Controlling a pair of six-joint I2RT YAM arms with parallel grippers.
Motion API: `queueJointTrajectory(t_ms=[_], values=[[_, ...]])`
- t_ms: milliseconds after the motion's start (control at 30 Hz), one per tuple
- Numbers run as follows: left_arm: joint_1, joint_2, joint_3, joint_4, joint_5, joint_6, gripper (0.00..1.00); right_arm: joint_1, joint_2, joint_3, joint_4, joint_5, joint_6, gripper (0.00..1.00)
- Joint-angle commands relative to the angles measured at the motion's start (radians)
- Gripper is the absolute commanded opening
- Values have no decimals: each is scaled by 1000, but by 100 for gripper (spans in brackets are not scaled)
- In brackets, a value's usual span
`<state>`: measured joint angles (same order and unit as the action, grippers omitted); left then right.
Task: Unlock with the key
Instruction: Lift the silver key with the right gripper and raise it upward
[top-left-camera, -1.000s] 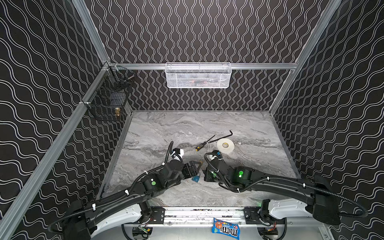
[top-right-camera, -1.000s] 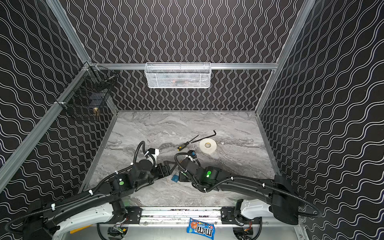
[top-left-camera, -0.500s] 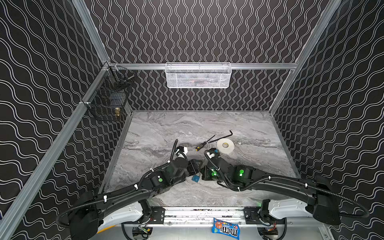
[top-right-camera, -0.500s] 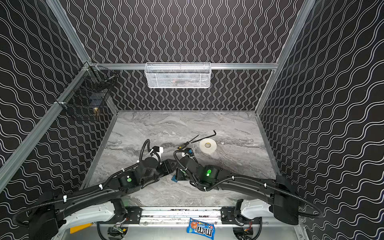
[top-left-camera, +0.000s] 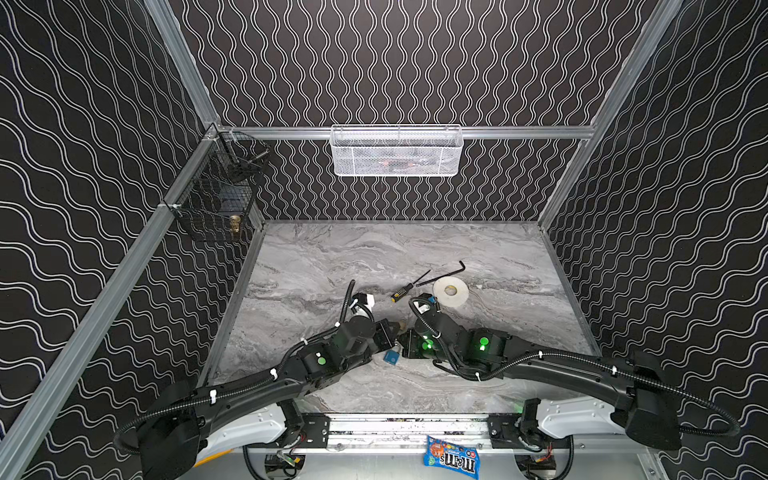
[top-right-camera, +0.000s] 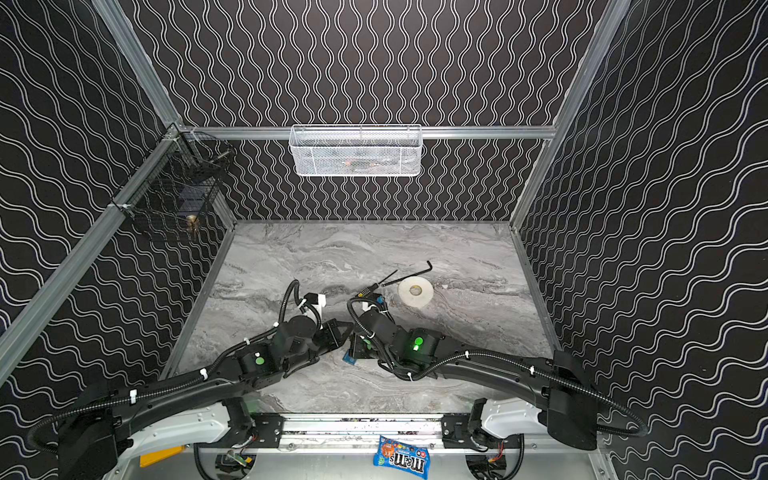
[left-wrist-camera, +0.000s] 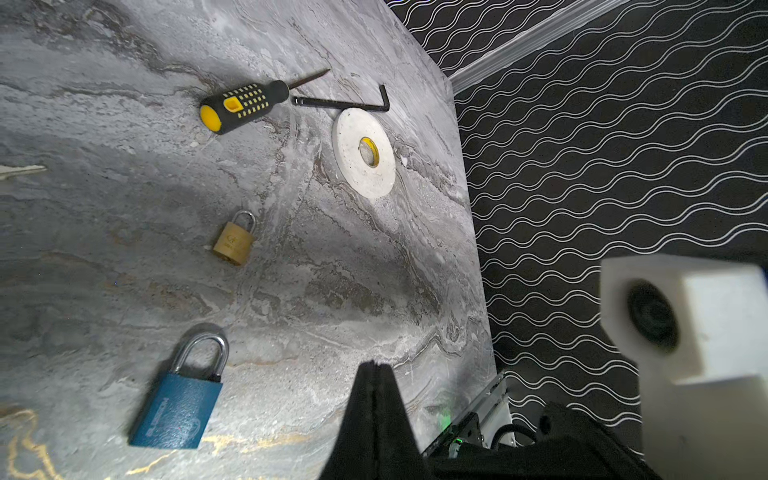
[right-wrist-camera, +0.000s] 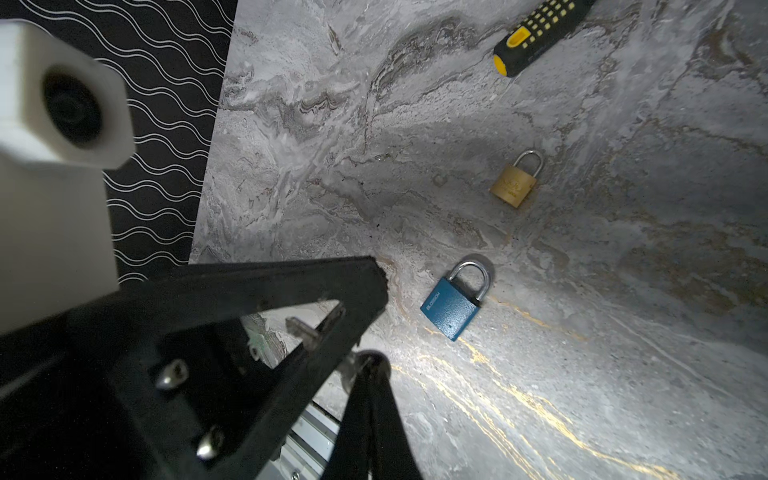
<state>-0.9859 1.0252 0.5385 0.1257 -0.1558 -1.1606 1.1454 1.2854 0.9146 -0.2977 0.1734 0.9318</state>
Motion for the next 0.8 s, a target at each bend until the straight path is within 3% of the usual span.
queueJointTrajectory(t_ms=[0, 100, 200, 300, 433, 600, 767], values=[[0, -17, -3, 14, -8, -10, 0, 0, -9, 13, 25, -4, 12, 12], [0, -43, 8, -17, -31, 46, 0, -1, -29, 15, 10, -1, -2, 35], [23, -67, 39, -60, -34, 166, 0, -5, -66, 26, -27, 11, -31, 42], [74, -77, 72, -58, 43, 321, 0, -27, -127, 8, -26, -17, -100, 56], [165, -67, 115, -29, 198, 479, 0, -108, -225, -52, 69, -201, -220, 57], [252, -50, 138, 66, 418, 566, 0, -275, -334, -182, 297, -496, -264, 60], [271, -40, 164, 118, 502, 608, 0, -385, -329, -229, 458, -692, -281, 58]])
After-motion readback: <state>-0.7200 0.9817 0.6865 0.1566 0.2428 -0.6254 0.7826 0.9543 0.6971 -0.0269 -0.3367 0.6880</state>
